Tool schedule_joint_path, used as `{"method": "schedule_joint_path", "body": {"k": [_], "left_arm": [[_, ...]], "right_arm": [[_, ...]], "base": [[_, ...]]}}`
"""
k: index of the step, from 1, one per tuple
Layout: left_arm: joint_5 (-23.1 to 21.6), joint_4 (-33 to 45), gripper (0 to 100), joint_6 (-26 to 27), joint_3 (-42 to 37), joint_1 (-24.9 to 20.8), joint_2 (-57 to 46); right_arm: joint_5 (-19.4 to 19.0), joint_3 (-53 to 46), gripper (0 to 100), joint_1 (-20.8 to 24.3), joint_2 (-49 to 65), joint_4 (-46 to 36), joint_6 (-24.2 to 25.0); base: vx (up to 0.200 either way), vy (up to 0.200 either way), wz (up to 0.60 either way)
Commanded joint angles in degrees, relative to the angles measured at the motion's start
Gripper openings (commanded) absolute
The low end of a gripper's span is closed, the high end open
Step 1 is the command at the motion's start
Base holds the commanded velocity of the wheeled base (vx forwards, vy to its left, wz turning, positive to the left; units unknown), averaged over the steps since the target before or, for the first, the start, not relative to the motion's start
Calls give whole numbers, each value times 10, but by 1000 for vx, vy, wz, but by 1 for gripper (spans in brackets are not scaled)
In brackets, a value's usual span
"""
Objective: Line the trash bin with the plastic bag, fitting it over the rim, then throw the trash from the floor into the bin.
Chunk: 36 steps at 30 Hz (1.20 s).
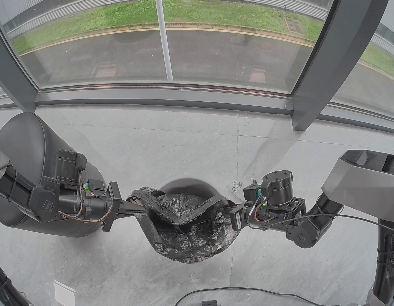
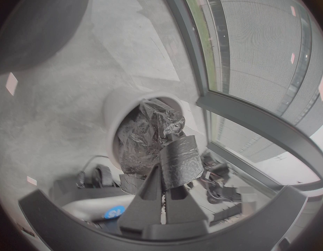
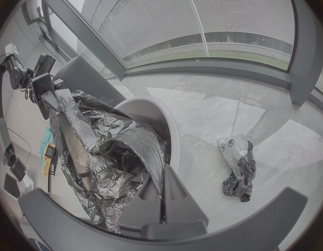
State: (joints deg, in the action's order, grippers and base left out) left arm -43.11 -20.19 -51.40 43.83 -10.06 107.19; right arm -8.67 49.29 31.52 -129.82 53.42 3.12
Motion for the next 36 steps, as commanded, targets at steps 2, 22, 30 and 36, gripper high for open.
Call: {"method": "schedule_joint_path", "body": {"k": [2, 22, 30, 36], "left_arm": [[153, 18, 0, 64, -1, -37, -1], [316, -6, 0, 161, -9, -109, 18], [314, 30, 0, 161, -5, -109, 12], [307, 151, 0, 147, 58, -105, -50]], "right_arm": [[1, 4, 0, 3, 19, 0, 0], [39, -5, 0, 2, 18, 29, -7], [37, -12, 0, 3, 11, 29, -6], [33, -14, 0, 4, 21, 29, 0]], "base": [[0, 0, 0], [0, 0, 0], [0, 0, 0], [0, 0, 0]]}}
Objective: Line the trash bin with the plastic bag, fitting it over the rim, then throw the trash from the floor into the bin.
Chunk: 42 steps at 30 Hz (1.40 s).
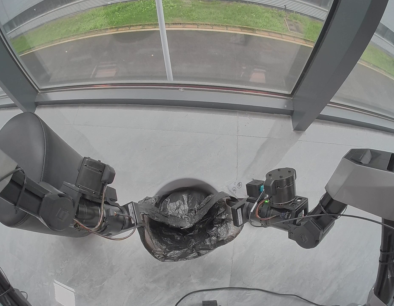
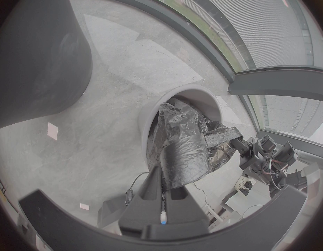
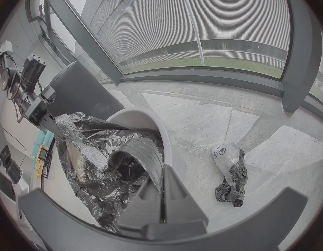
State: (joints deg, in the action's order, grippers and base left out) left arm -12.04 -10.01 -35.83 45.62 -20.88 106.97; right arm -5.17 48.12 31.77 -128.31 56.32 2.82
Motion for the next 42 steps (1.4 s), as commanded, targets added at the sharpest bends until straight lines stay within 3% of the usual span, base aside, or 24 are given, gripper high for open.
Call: {"method": "schedule_joint_path", "body": {"k": [1, 8, 42], "left_arm": [[-5, 74, 0, -10, 49, 1, -58], [-42, 167, 0, -16, 65, -7, -98], [-42, 142, 0, -13, 41, -6, -12]], "right_arm": [[-4, -4, 0, 1, 9, 0, 4], [-48, -30, 0, 2, 37, -10, 18], [-42, -27, 0, 2, -9, 9, 15]], "base": [[0, 0, 0], [0, 0, 0], [0, 0, 0]]}}
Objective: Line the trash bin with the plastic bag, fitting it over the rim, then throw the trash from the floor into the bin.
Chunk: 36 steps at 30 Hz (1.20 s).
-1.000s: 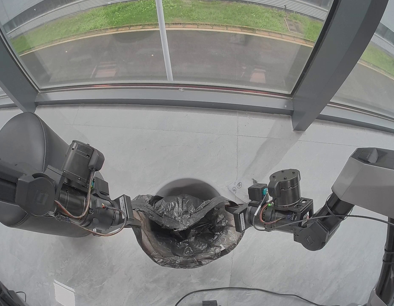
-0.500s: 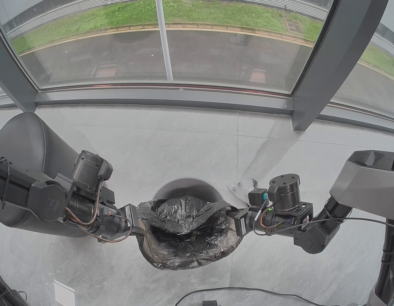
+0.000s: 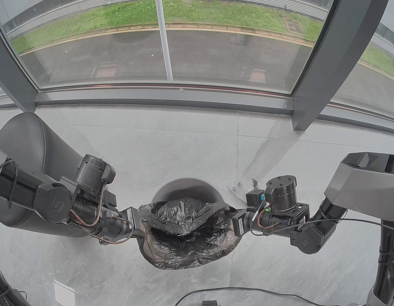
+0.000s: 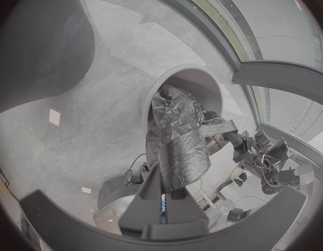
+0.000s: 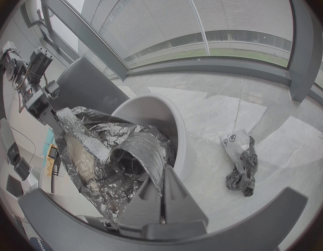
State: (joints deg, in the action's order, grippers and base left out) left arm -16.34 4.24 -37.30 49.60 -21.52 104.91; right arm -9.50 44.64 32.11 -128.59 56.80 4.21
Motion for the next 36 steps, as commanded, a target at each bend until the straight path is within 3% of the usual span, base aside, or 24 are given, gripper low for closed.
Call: {"method": "schedule_joint_path", "body": {"k": [1, 7, 28, 29, 36], "left_arm": [[3, -1, 0, 3, 3, 1, 15], [3, -30, 0, 4, 7, 9, 39], [3, -45, 0, 6, 35, 39, 71], [3, -45, 0, 6, 36, 39, 71], [3, -46, 0, 5, 37, 39, 71]], "right_arm": [[4, 11, 0, -1, -8, 9, 1], [34, 18, 0, -1, -8, 27, 0], [37, 33, 0, -1, -9, 25, -3], [37, 33, 100, -1, -9, 26, -3], [37, 35, 100, -4, -9, 28, 0]], "base": [[0, 0, 0], [0, 0, 0], [0, 0, 0], [0, 0, 0], [0, 0, 0]]}}
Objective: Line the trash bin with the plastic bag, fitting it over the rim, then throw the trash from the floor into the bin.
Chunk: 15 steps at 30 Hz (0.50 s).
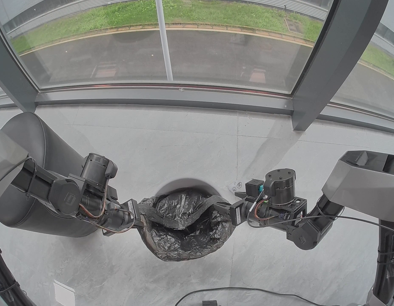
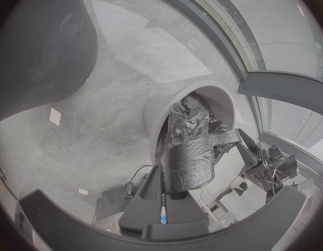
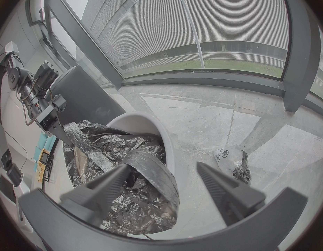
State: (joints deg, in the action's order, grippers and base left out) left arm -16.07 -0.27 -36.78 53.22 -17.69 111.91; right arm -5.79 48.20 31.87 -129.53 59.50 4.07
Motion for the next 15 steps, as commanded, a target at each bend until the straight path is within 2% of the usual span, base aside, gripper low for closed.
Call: {"method": "schedule_joint_path", "body": {"k": [1, 4, 8, 15], "left_arm": [[0, -1, 0, 0, 0, 0, 2], [0, -2, 0, 0, 1, 1, 1], [0, -2, 0, 0, 7, 3, 0], [0, -4, 0, 0, 7, 7, -4]], "right_arm": [[0, 0, 100, -1, 1, 1, 1], [1, 0, 100, -3, 9, 1, 1], [31, 10, 100, -1, 22, 1, -4], [68, 66, 100, 36, 34, -30, -60]], "base": [[0, 0, 0], [0, 0, 0], [0, 0, 0], [0, 0, 0]]}}
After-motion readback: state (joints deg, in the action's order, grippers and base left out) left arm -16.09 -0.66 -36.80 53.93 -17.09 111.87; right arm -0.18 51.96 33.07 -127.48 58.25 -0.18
